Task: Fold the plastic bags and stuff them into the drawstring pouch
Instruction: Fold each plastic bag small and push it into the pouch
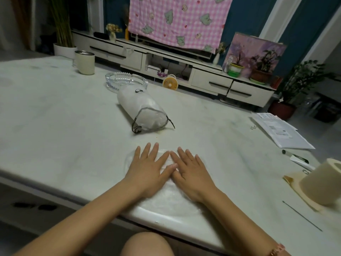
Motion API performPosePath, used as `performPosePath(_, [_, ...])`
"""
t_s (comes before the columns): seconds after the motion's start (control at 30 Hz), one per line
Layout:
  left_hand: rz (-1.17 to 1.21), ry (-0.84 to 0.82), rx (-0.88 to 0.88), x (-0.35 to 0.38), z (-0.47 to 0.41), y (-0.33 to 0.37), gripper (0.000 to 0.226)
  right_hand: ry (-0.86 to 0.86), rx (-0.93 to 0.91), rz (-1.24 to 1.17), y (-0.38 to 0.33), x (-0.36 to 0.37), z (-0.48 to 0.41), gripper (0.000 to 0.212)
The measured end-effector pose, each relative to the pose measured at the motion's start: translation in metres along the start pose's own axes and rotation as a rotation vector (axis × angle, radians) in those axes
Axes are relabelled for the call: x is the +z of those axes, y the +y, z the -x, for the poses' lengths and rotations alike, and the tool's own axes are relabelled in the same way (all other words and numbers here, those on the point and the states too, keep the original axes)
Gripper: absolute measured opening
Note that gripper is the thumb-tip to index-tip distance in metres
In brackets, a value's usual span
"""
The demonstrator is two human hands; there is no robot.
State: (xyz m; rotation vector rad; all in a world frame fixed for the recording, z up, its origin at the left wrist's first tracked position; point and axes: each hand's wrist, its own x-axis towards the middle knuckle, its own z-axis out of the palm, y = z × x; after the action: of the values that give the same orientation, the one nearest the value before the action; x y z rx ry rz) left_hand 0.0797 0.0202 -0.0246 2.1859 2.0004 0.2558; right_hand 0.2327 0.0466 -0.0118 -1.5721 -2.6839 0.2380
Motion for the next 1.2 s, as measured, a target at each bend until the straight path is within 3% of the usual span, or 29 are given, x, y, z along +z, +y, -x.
performPosePath(0.13, [0.001,-0.043,0.017,0.002,0.003,0.0,0.124,0.045,0.007,-0.061,0.002,0.0,0.002,0.052])
performPosePath(0.2, [0.019,-0.002,0.022,0.0,0.004,-0.001,0.131,0.165,0.051,-0.125,0.008,-0.004,0.009,0.049])
performPosePath(0.33, [0.022,0.202,0.07,-0.012,0.021,-0.004,0.121,0.234,0.078,-0.208,0.014,-0.019,0.031,0.051])
performPosePath(0.47, [0.0,0.066,0.153,-0.001,0.048,0.001,0.121,0.088,-0.057,-0.195,-0.014,-0.008,0.052,0.061])
performPosePath(0.53, [-0.02,0.025,0.138,0.005,0.049,0.002,0.106,0.061,-0.076,-0.131,-0.021,0.003,0.054,0.074])
performPosePath(0.6, [-0.013,0.05,0.138,0.007,0.047,0.002,0.098,0.058,-0.051,-0.13,-0.019,0.008,0.054,0.08])
performPosePath(0.67, [0.118,0.12,0.222,0.003,0.052,-0.002,0.095,0.076,-0.056,-0.208,-0.014,0.006,0.057,0.069])
performPosePath(0.77, [0.36,0.362,0.407,-0.003,0.062,-0.018,0.042,0.205,-0.111,-0.443,-0.004,-0.007,0.073,0.058])
performPosePath(0.83, [0.4,0.431,0.454,-0.003,0.067,-0.035,0.026,0.16,-0.143,-0.53,0.006,-0.016,0.086,0.056])
performPosePath(0.93, [0.343,0.357,0.502,-0.001,0.072,-0.049,0.032,0.052,-0.205,-0.354,0.018,-0.008,0.094,0.048])
performPosePath(1.07, [0.298,0.312,0.527,-0.005,0.07,-0.052,0.042,0.268,-0.203,-0.31,0.013,0.001,0.085,0.023])
performPosePath(1.2, [0.314,0.337,0.503,-0.007,0.062,-0.053,0.042,0.308,-0.048,-0.616,0.012,-0.019,0.061,0.015])
